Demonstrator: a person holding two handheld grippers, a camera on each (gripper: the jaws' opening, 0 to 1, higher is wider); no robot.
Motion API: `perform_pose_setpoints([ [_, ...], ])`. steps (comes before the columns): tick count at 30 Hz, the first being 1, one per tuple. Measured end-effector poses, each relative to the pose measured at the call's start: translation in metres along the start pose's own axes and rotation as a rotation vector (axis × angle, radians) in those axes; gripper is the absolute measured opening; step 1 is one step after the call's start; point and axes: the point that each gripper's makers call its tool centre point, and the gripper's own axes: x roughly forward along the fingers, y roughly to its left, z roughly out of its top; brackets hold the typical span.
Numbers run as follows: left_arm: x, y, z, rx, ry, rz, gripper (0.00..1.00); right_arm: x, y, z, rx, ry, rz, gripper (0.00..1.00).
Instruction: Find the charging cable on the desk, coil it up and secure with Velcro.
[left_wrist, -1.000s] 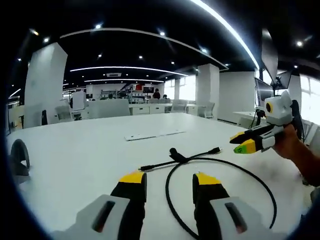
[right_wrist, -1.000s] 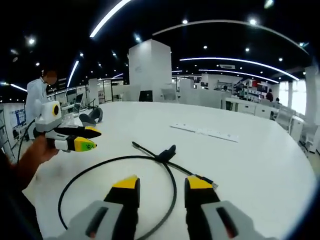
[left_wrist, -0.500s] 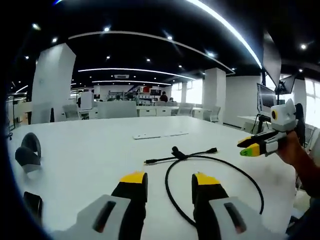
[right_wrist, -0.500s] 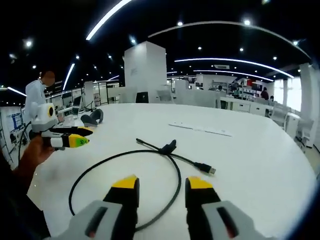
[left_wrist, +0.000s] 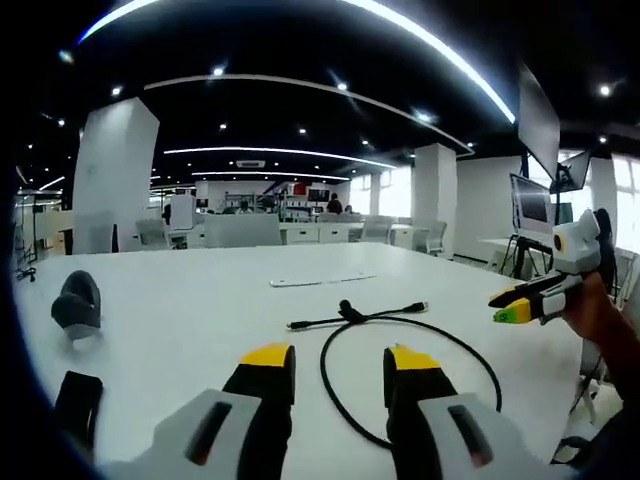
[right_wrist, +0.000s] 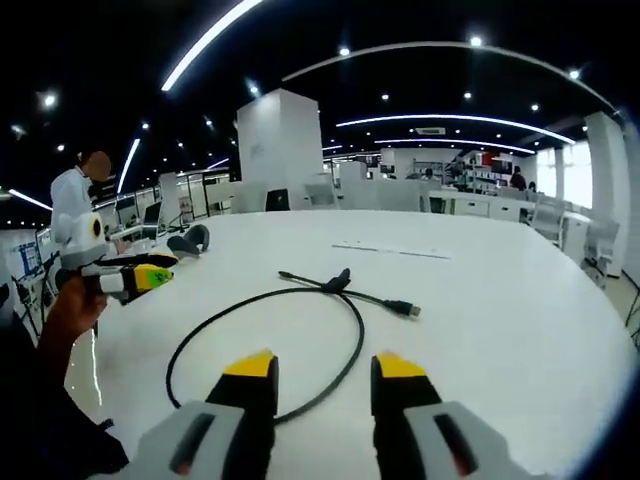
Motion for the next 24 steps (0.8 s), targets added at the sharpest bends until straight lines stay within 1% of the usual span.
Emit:
perform_pose_setpoints([
  [3,-0.005,-0.001,-0.002,-0.017,0.005,0.002,0.36,-0.006,0.001,-0.004,0.004,0.002,-0.015,0.38],
  [6,-0.01,-0.003,-0.007,-0.027,0.014,-0.002,0.36,-0.01,0.002,-0.008,-0.016,0.012,-0.044,0.38],
  [9,-0.016,0.0,-0.01,-0.023,0.015,0.009,0.36,-0.015,0.005,-0.011,-0.015,0.019,-0.054,0.38],
  [15,-0.032,0.006,-0.019,-0.035,0.007,0.029,0.36,-0.022,0.005,-0.013,0.005,0.003,-0.078,0.38],
  [18,-0.036,0.01,-0.023,-0.033,0.019,0.045,0.35,-0.025,0.006,-0.014,0.012,-0.002,-0.085,0.38],
  [24,-0.041,0.007,-0.019,-0.027,0.009,0.051,0.35,-0.031,0.011,-0.016,0.001,0.004,-0.088,0.38],
])
